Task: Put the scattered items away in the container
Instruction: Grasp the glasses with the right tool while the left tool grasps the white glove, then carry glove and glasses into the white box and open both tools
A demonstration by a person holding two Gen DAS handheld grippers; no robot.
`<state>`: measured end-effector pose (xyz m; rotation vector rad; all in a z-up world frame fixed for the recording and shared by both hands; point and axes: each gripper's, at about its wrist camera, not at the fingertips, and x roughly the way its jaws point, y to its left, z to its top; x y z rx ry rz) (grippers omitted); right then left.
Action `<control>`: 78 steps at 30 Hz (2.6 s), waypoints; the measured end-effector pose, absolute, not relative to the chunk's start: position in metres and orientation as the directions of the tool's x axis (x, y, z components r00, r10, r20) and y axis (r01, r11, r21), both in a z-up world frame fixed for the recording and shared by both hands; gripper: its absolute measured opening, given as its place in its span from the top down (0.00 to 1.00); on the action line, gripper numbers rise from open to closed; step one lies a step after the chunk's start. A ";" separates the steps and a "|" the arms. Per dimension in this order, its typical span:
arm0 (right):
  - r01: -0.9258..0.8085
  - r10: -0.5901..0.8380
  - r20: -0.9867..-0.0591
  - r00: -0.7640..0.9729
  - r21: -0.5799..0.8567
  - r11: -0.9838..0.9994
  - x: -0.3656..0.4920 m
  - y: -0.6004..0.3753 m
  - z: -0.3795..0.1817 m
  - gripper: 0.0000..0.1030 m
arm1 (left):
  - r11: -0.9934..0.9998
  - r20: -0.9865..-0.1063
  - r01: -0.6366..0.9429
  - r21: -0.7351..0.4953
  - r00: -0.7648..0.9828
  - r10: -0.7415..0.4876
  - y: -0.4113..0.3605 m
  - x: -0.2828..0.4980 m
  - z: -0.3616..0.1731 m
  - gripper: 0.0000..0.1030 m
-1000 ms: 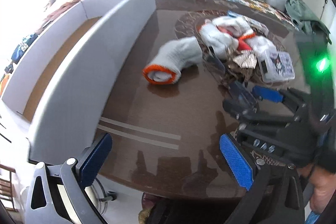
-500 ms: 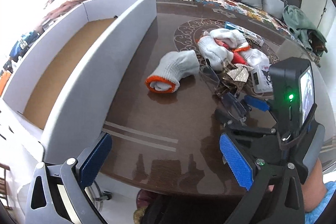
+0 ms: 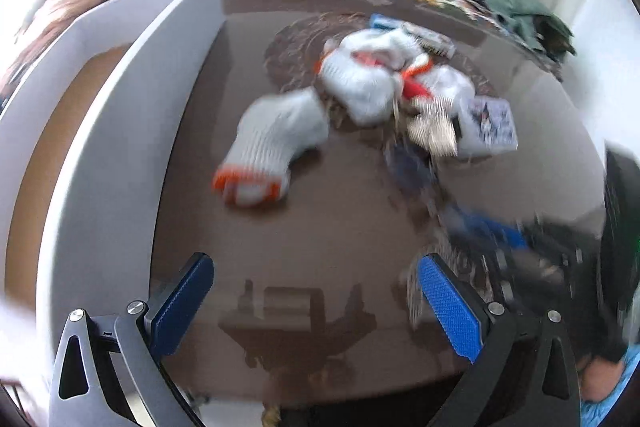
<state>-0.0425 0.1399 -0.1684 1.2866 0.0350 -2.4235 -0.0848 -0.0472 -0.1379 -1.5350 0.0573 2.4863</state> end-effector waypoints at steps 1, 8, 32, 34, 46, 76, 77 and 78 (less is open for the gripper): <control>0.346 -0.336 -0.798 -0.499 0.173 -0.922 -0.039 0.144 -0.167 0.78 | -0.973 -0.886 -0.224 -0.056 -0.438 0.152 -0.046 -0.099 -0.137 0.00; 0.312 -0.371 -0.779 -0.505 0.237 -0.920 -0.029 0.157 -0.162 0.78 | -0.956 -0.918 -0.283 0.078 -0.395 0.042 -0.030 -0.169 -0.170 0.00; 0.273 -0.353 -0.707 -0.613 0.229 -0.934 -0.002 0.161 -0.107 0.78 | -0.967 -0.894 -0.154 -0.204 -0.373 0.248 -0.049 -0.059 -0.140 0.78; 0.257 -0.360 -0.707 -0.609 0.253 -0.933 -0.001 0.165 -0.108 0.78 | -0.963 -0.891 -0.151 -0.222 -0.369 0.264 -0.048 -0.052 -0.142 0.78; 0.282 -0.354 -0.661 -0.662 0.218 -0.934 0.004 0.155 -0.072 0.78 | -0.957 -0.843 -0.152 -0.248 -0.452 0.290 -0.059 -0.037 -0.103 0.78; 0.637 -0.609 -0.726 -0.320 0.311 -0.705 -0.117 -0.153 -0.083 0.74 | -0.934 -0.925 0.329 -0.137 -0.380 0.002 -0.328 -0.089 -0.121 0.65; 0.633 -0.606 -0.725 -0.327 0.308 -0.711 -0.118 -0.153 -0.084 0.65 | -0.931 -0.927 0.337 -0.137 -0.375 0.001 -0.331 -0.090 -0.123 0.63; 0.630 -0.611 -0.718 -0.334 0.312 -0.711 -0.119 -0.152 -0.083 0.59 | -0.929 -0.925 0.342 -0.143 -0.380 0.002 -0.332 -0.090 -0.122 0.63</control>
